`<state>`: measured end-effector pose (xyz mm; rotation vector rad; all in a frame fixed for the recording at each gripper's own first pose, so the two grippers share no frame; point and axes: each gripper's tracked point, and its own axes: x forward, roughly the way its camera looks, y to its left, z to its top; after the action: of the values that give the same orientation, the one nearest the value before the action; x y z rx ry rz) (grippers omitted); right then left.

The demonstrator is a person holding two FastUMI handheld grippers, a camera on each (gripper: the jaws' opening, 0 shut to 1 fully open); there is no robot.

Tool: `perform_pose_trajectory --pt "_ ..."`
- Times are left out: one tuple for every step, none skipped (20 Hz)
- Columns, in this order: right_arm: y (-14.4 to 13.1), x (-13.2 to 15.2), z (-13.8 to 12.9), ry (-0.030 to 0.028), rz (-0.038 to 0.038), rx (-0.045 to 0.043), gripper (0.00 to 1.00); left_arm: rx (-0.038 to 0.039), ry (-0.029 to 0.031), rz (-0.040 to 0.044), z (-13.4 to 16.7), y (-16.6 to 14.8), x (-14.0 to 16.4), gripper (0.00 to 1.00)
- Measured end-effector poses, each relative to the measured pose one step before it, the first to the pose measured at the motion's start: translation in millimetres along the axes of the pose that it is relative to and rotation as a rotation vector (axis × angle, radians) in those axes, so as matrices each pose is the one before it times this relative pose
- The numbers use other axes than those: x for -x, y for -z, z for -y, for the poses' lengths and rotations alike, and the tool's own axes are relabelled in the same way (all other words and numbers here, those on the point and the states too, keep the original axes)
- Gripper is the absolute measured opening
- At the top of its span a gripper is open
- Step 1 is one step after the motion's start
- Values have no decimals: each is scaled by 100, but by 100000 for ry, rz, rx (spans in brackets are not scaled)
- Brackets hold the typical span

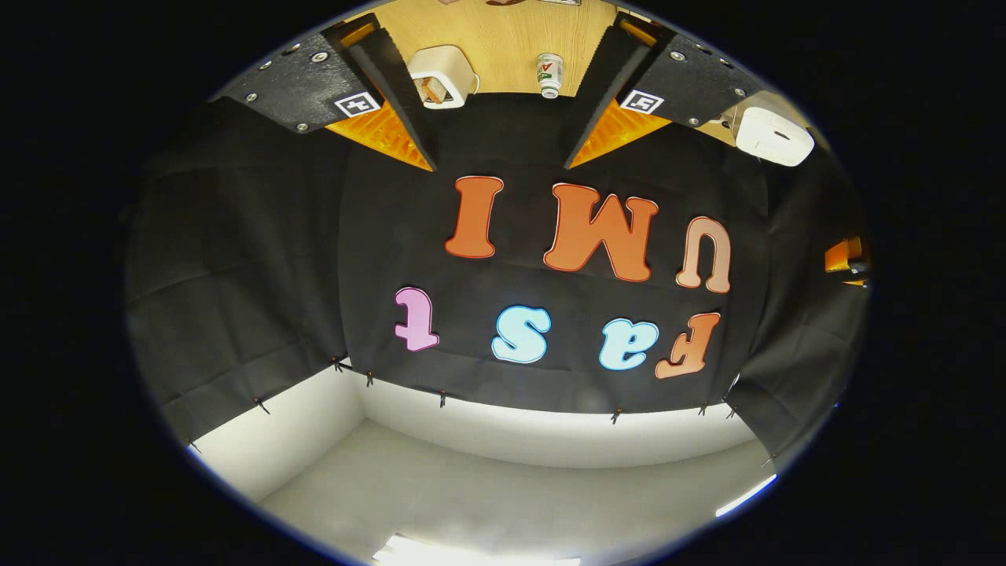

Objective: Close the left gripper, press the button to open the rice cooker; take a wooden spoon from the chopstick holder with the right hand, scoop a spoonful of rice and pour it into the rice cooker, then put the wooden spoon back into the chopstick holder.

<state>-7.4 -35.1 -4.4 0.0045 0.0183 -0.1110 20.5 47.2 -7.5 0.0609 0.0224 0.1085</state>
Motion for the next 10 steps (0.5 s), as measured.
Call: perform_pose_trajectory --pt "76 -82 40 329 -189 208 95 -776 -931 -1599 -223 575 -486 73" --pt "153 -58 -153 80 -242 165 95 -129 -244 -1630 -90 464 -374 50" --pt "60 -63 109 538 -4 231 95 654 -550 -1424 -156 451 -389 28" --pt "197 -82 173 603 -238 417 95 2037 926 -1979 132 562 -395 5" --pt "166 -36 188 788 -360 449 95 3318 467 -1589 259 80 620 7" --pt "271 -67 160 855 -604 353 95 3219 1155 -3314 541 1944 -2920 7" --pt "188 -35 97 746 -370 150 95 1063 730 -4193 92 872 -380 4" --pt "99 -23 215 902 -204 -31 95 966 -358 -3126 -618 534 356 5" --pt "185 87 97 741 -485 -24 95 383 -347 -3638 -199 696 -776 5" --pt "153 3 111 780 -205 51 95 382 178 -4442 -160 990 -529 5"
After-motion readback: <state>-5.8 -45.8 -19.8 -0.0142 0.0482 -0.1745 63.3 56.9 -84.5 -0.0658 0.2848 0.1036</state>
